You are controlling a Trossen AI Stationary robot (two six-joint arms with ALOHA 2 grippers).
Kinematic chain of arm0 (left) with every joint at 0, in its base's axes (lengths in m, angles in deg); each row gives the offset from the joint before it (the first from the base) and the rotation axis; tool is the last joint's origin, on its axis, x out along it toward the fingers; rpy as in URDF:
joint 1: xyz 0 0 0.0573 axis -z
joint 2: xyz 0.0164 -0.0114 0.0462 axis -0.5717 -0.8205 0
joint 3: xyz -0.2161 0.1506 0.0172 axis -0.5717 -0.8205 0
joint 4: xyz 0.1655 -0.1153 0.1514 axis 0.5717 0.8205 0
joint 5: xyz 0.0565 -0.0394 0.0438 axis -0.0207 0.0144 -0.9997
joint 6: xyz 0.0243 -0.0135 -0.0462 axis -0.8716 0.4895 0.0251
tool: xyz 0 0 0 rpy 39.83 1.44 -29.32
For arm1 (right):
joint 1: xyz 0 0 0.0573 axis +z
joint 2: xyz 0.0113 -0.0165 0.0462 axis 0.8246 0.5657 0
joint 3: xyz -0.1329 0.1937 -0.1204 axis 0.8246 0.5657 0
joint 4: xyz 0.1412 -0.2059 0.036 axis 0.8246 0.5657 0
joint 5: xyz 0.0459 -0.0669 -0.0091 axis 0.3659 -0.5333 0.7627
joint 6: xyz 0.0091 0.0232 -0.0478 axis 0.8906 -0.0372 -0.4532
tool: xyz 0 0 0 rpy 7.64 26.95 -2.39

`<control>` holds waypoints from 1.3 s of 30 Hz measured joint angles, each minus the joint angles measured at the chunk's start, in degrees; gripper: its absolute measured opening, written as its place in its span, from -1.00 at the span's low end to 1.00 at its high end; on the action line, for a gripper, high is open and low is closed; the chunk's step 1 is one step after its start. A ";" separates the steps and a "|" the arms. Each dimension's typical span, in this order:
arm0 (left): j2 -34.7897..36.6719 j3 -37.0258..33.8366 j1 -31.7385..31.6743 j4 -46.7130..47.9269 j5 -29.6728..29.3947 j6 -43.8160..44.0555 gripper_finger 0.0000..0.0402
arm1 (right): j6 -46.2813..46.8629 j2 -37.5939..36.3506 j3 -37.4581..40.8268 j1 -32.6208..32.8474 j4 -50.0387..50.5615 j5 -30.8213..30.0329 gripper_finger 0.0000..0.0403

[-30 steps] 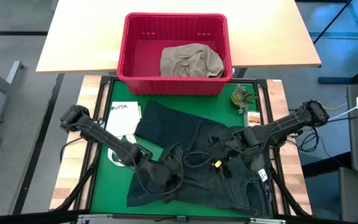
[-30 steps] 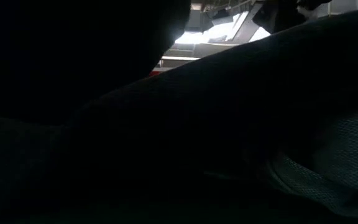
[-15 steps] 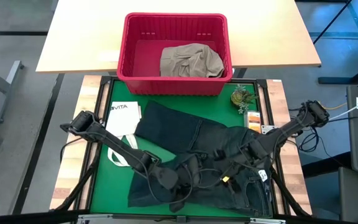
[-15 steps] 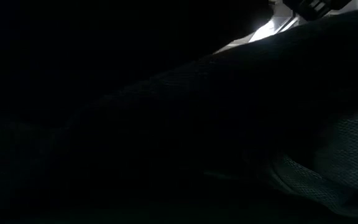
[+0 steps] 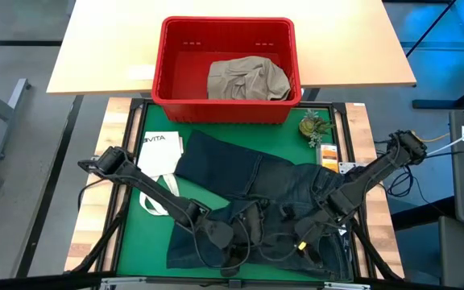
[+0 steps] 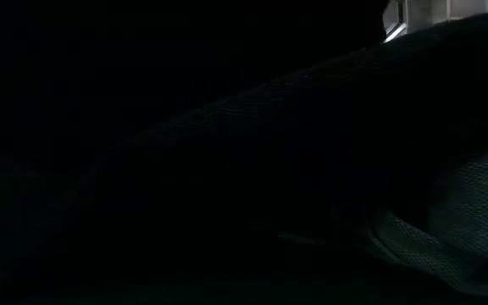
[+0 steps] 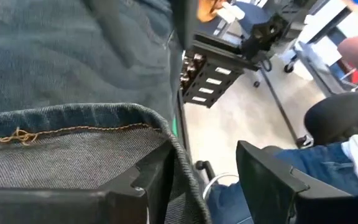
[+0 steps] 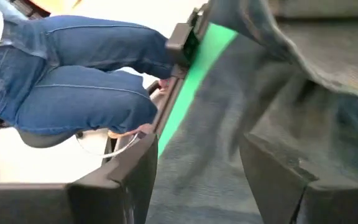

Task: Fold Laundry from Bin
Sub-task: Fold the dark blue jeans

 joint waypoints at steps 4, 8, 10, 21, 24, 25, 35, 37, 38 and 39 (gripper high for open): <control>-1.74 -0.02 -0.31 0.07 -0.70 -0.07 -0.15 | -1.99 0.00 0.02 1.69 -3.71 -4.14 0.13; -1.70 -0.02 -0.99 0.17 -0.93 -0.09 -0.13 | -7.03 0.00 0.02 2.03 -8.94 -11.31 0.13; -1.66 -0.02 -1.09 -0.48 -0.92 -0.09 -0.13 | -9.85 0.00 0.02 1.85 -10.58 -13.99 0.13; -1.66 -0.02 -0.97 -1.89 -0.87 -0.39 -0.13 | -13.36 7.13 0.02 1.83 -12.94 -19.45 0.13; -1.66 -0.02 -0.96 -1.86 -0.61 -0.42 -0.13 | -13.31 8.83 0.07 1.83 -14.76 -18.97 0.07; -1.65 -0.02 -0.95 -1.87 -0.24 -0.42 -0.13 | -13.29 9.09 0.07 1.83 -15.34 -18.44 0.03; -0.96 -0.02 -1.88 -1.44 5.56 -0.62 -0.16 | -13.35 9.22 0.07 1.83 -15.37 -16.15 -0.94; -0.96 -0.02 -2.50 -1.32 8.03 -1.30 -0.17 | -13.23 9.22 0.07 1.83 -15.32 -14.74 -0.92; -0.96 -0.02 -2.84 -1.32 9.29 -1.68 -0.17 | -13.11 9.22 0.07 1.83 -15.30 -13.97 -0.89; -0.96 -0.02 -3.14 -1.32 10.03 -1.86 -0.18 | -13.04 9.22 0.07 1.84 -15.30 -13.46 -0.87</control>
